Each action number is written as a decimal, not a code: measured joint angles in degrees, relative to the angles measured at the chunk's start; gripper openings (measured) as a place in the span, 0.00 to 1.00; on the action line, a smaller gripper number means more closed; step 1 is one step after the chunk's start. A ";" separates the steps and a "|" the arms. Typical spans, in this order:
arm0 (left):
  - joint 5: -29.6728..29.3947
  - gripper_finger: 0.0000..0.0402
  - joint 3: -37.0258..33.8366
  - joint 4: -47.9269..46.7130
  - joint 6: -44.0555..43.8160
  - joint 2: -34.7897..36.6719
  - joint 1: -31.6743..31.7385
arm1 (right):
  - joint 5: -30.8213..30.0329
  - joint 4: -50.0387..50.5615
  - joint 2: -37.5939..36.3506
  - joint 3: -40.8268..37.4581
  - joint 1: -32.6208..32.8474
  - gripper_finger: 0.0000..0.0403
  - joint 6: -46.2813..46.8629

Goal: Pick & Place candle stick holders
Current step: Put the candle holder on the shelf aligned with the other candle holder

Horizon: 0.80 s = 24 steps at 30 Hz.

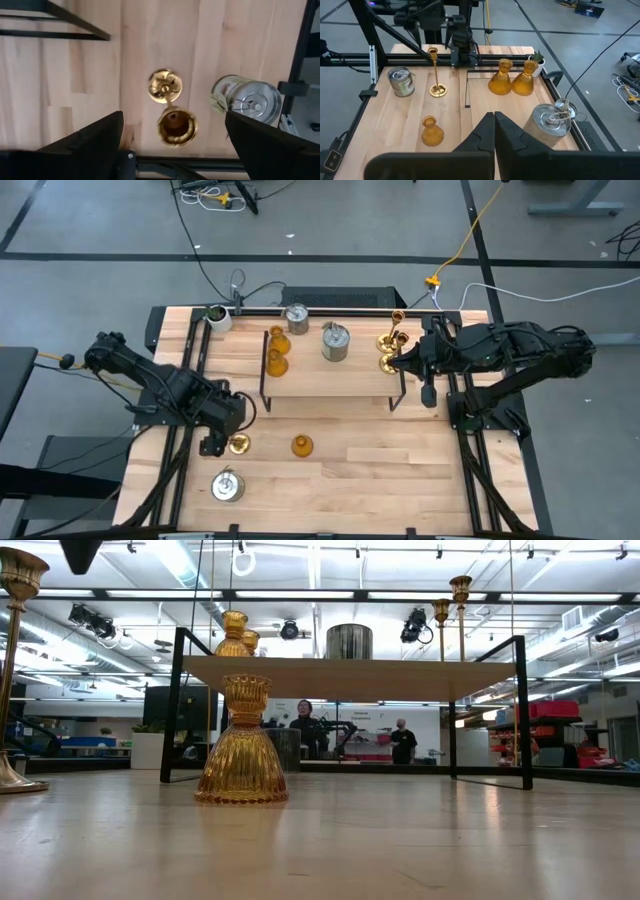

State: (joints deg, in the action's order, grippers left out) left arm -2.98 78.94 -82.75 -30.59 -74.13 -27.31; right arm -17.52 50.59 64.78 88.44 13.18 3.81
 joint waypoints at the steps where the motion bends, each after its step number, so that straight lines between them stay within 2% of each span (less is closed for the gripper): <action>1: 0.22 0.90 -0.76 0.87 0.03 0.00 -0.25 | 0.00 -0.02 0.06 0.00 0.00 0.01 0.00; 14: 0.69 0.89 -7.54 3.31 -1.61 0.00 -3.54 | 0.00 0.02 0.71 0.00 0.01 0.01 -0.02; 24: 0.23 0.72 -7.52 4.60 -1.74 0.00 -3.58 | 0.00 0.02 0.67 0.00 0.01 0.01 -0.04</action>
State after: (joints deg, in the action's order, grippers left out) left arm -2.74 71.42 -78.15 -32.33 -74.13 -30.89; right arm -17.52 50.61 65.45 88.44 13.19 3.77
